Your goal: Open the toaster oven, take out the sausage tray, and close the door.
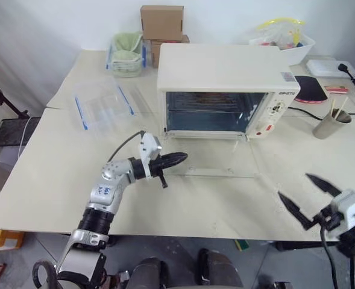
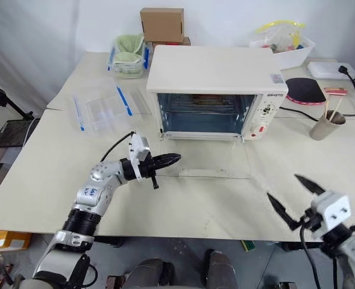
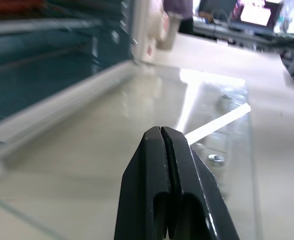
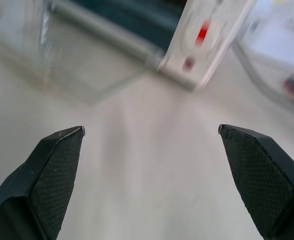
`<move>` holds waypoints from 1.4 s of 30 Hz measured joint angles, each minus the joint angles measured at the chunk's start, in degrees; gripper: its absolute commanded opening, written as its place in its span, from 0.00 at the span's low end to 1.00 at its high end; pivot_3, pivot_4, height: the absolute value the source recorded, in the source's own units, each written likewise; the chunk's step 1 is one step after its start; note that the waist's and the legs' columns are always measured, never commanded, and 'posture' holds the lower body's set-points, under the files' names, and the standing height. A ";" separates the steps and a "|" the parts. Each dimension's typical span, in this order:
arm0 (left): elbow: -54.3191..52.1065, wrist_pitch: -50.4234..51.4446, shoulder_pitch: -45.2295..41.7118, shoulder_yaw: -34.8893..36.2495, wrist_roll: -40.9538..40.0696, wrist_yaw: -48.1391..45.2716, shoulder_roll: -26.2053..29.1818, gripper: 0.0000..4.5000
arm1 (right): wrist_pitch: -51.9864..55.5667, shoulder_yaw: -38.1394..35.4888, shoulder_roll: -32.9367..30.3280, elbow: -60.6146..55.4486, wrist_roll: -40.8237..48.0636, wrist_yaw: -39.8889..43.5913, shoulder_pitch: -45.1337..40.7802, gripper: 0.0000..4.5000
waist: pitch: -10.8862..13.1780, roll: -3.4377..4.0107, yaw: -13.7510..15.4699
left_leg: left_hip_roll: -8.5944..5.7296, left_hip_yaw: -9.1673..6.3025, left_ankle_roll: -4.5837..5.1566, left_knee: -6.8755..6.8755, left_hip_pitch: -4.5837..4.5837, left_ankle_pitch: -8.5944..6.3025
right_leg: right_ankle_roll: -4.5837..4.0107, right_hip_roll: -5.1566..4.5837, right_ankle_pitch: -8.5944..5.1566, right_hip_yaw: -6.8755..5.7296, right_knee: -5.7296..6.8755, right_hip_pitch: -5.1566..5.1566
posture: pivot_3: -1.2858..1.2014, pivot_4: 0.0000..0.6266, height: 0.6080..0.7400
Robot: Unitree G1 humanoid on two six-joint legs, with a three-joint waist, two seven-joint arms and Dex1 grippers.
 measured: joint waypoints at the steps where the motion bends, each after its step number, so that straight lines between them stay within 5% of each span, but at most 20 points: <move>1: -0.07 -0.28 0.31 -0.13 0.33 0.11 -0.04 0.00 | 0.81 0.20 -0.89 -0.90 -0.12 -0.48 -1.96 1.00 | 0.00 0.00 0.00 | -0.02 0.00 -0.01 0.00 -0.03 0.00 | -0.02 -0.07 -0.01 -0.03 0.03 -0.04 | 0.52 0.24 1.00; 6: -2.90 -0.71 3.07 0.30 0.59 2.19 -0.50 0.13 | 6.42 9.95 -3.46 -4.63 -6.74 -4.13 -15.91 1.00 | -0.01 0.01 0.00 | -0.05 -0.05 0.01 0.01 -0.11 0.01 | -0.04 -0.15 -0.02 -0.19 0.07 -0.10 | 0.52 0.24 1.00; 13: -15.26 -0.97 13.33 5.81 -3.12 4.13 0.85 0.59 | 11.36 30.76 3.63 -0.34 -25.74 -12.89 -35.62 1.00 | 0.00 0.00 -0.57 | -0.15 -0.07 0.05 0.10 -0.20 0.01 | -0.04 -0.32 -0.02 -0.29 0.11 -0.16 | 0.52 0.24 1.00; 19: -26.14 0.87 20.89 12.08 -5.21 10.37 2.51 0.99 | 5.35 41.65 8.42 22.01 -45.28 -25.38 -52.39 1.00 | 0.00 -0.01 -0.56 | -0.27 -0.19 0.09 0.15 -0.27 0.03 | -0.03 -0.47 -0.02 -0.42 0.15 -0.14 | 0.52 0.24 1.00; 29: -31.97 4.06 22.62 12.94 -5.47 15.06 3.48 0.99 | 4.37 48.03 12.82 49.72 -59.16 -39.09 -67.27 1.00 | 0.00 0.00 -1.57 | -0.23 -0.30 0.12 0.12 -0.37 0.06 | -0.03 -0.34 -0.02 -0.61 0.14 -0.15 | 0.52 0.24 1.00; 35: -31.94 4.39 22.50 11.42 -5.99 14.90 3.46 1.00 | 3.59 48.69 13.28 52.84 -60.01 -39.55 -68.02 0.65 | 0.01 0.01 -2.11 | -0.18 -0.28 0.10 0.08 -0.37 0.07 | -0.03 -0.25 -0.02 -0.60 0.12 -0.15 | 0.52 0.24 1.00; 42: -24.59 3.14 13.00 8.53 -5.50 13.59 1.88 1.00 | 2.85 48.67 13.69 53.33 -60.45 -41.41 -69.19 0.10 | 0.01 0.01 -1.91 | -0.20 -0.27 0.08 0.11 -0.38 0.09 | -0.03 0.04 -0.02 -0.58 0.12 -0.14 | 0.52 0.24 1.00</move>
